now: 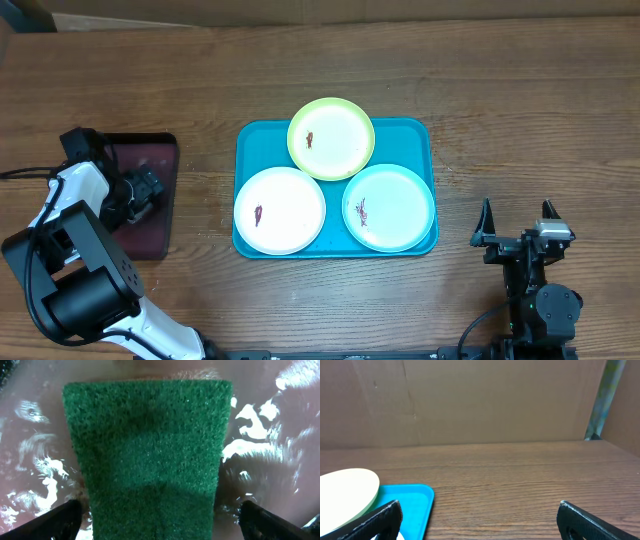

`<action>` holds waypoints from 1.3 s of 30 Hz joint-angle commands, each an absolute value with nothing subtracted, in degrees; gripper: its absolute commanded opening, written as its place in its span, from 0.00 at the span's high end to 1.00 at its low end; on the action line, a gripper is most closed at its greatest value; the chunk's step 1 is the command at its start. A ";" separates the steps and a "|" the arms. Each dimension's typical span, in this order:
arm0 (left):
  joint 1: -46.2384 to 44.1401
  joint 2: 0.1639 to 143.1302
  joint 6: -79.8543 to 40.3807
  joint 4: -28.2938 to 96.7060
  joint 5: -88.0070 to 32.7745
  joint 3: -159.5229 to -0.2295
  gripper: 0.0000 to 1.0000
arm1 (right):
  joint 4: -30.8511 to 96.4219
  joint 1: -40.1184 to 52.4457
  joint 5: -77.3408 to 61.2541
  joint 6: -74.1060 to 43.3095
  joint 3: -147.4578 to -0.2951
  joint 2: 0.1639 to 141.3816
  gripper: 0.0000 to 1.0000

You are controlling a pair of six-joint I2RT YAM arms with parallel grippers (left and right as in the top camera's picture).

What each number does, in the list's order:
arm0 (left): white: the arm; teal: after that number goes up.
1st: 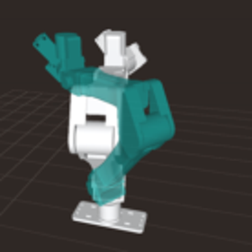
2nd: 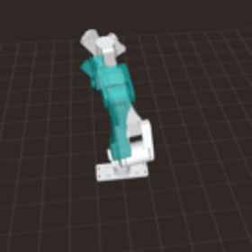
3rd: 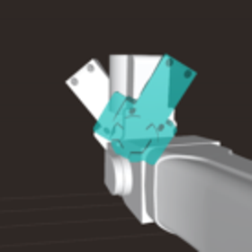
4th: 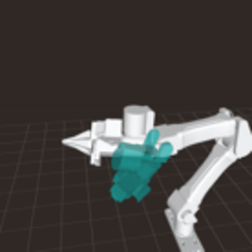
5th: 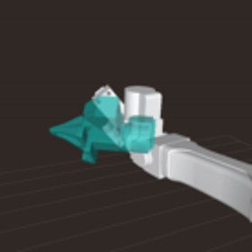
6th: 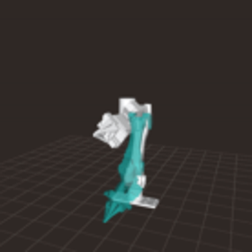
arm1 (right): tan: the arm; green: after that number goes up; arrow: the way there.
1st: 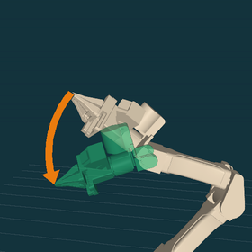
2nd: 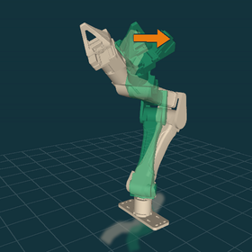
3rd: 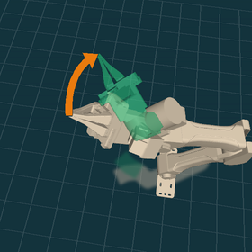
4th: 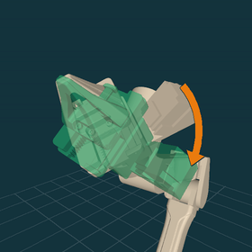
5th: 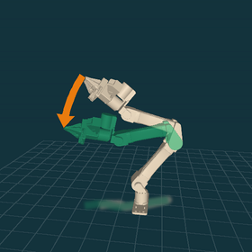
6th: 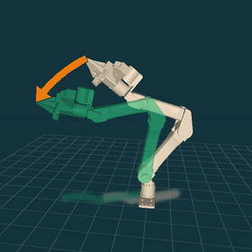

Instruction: Clean dirty plates on tray and stack at the side

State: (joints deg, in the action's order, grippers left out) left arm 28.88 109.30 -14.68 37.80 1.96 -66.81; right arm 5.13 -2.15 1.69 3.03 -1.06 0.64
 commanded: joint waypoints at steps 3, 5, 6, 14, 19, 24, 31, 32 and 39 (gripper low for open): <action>28.93 112.20 -15.49 39.90 -3.68 -64.42 0.34 | 4.75 -1.83 1.63 3.05 -0.47 0.19 0.00; 28.93 112.20 -15.46 39.75 -3.55 -64.42 0.63 | 4.75 -1.83 1.63 3.05 -0.45 0.19 0.00; 28.95 112.20 -15.46 39.59 -3.09 -64.42 0.89 | 4.75 -1.83 1.63 3.05 -0.45 0.16 0.00; 28.95 112.20 -15.44 34.79 -2.28 -64.42 0.03 | 4.75 -1.83 1.63 3.05 -0.45 0.16 0.00; 28.95 112.20 -15.42 29.32 -0.56 -64.42 0.00 | 4.75 -1.83 1.65 3.07 -0.45 0.16 0.00; 28.95 112.20 -15.44 25.52 4.73 -64.42 0.00 | 4.75 -1.83 1.63 3.05 -0.45 0.19 0.00; 28.95 112.20 -15.42 22.37 4.67 -64.34 0.27 | 4.75 -1.83 1.63 3.05 -0.45 0.19 0.00; 28.95 112.20 -15.42 22.15 4.69 -64.34 0.31 | 4.75 -1.83 1.65 3.05 -0.45 0.16 0.00; 28.95 112.20 -15.44 21.61 4.69 -64.34 0.96 | 4.75 -1.83 1.63 3.05 -0.45 0.16 0.00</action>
